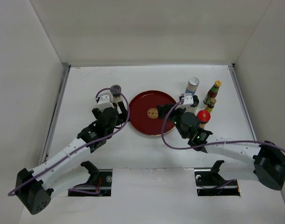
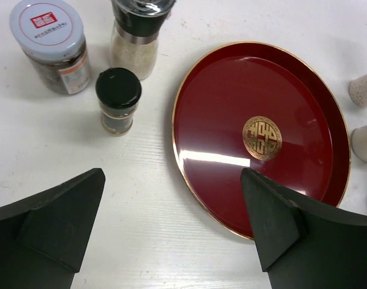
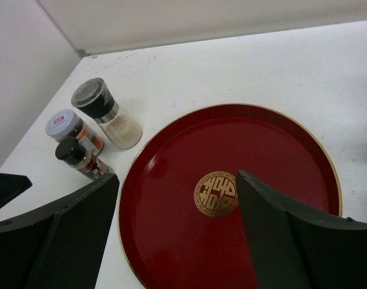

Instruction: Organize the condiment bottles

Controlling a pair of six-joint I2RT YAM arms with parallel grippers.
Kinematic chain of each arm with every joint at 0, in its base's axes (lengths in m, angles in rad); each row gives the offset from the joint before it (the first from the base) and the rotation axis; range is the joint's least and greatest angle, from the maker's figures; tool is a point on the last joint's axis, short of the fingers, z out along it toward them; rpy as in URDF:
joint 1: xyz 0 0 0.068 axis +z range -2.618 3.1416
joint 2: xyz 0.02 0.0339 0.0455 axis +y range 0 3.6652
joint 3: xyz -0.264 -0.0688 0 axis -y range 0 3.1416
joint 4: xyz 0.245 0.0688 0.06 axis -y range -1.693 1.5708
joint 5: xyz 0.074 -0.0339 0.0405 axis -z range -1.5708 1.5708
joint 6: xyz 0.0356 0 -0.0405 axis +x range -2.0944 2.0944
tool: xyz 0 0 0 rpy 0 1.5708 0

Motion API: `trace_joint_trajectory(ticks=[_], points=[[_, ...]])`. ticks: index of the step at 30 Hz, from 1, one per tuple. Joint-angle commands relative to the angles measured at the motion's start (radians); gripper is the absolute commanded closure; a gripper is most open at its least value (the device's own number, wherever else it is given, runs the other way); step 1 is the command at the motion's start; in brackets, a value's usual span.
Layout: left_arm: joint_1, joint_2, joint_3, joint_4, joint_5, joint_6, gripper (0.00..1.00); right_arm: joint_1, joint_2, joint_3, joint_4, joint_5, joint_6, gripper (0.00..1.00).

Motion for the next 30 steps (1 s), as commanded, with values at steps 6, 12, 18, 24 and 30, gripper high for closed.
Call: trace_joint_trajectory(ticks=[6,12,18,24,30], points=[[0.106,-0.056,-0.060,0.046,-0.015,0.065,0.00,0.001,0.033,0.038,0.039,-0.038,0.025,0.72],[0.070,-0.043,-0.068,0.116,-0.122,0.090,0.00,-0.002,0.030,0.042,0.005,-0.070,0.014,0.81],[0.070,0.024,-0.037,0.202,-0.131,0.125,0.29,-0.025,0.041,0.020,0.046,-0.104,0.020,0.38],[0.094,0.168,-0.008,0.238,-0.147,0.140,0.27,-0.025,0.054,0.022,0.057,-0.121,0.012,0.26],[0.156,0.289,-0.016,0.365,-0.125,0.159,0.28,-0.030,0.073,0.023,0.060,-0.125,0.012,0.25]])
